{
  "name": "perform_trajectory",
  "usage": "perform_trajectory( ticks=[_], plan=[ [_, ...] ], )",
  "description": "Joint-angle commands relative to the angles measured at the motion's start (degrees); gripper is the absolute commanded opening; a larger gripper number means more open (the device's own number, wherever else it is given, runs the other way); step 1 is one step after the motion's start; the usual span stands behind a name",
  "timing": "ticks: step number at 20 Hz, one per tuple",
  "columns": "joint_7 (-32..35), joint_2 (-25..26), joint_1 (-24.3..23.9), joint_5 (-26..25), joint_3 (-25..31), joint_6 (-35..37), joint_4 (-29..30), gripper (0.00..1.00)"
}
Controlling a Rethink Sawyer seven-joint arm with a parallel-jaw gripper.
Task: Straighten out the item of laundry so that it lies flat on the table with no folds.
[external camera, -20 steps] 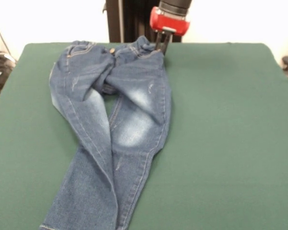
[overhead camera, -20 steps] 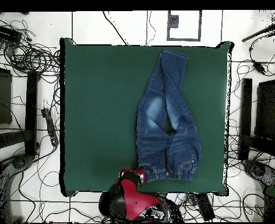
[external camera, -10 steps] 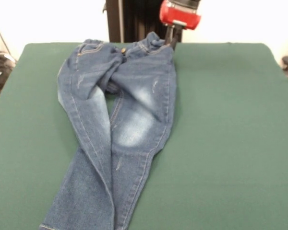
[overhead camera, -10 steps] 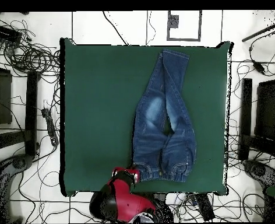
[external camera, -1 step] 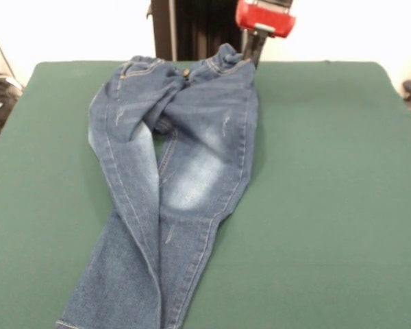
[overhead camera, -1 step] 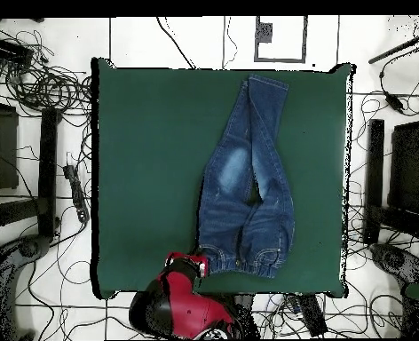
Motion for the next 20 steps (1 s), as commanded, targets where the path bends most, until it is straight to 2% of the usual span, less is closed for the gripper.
perform_trajectory(
  ticks=[1, 3, 6, 17, 18, 20],
  plan=[
    [15.6, 5.8, 1.6, 1.5, 5.9, -4.1, -1.6, 0.0],
    [17.6, 11.2, 1.2, 0.5, 6.2, -9.9, -2.6, 0.0],
    [17.3, 15.0, 2.4, 1.9, 5.1, -11.6, -3.2, 0.0],
    [17.1, 16.9, -0.3, 2.0, 6.7, -13.6, -3.1, 0.0],
    [16.9, 16.9, -0.4, 2.4, 6.9, -13.5, -2.9, 1.0],
    [16.9, 16.7, -0.6, 2.6, 7.0, -13.1, -2.7, 1.0]
  ],
)
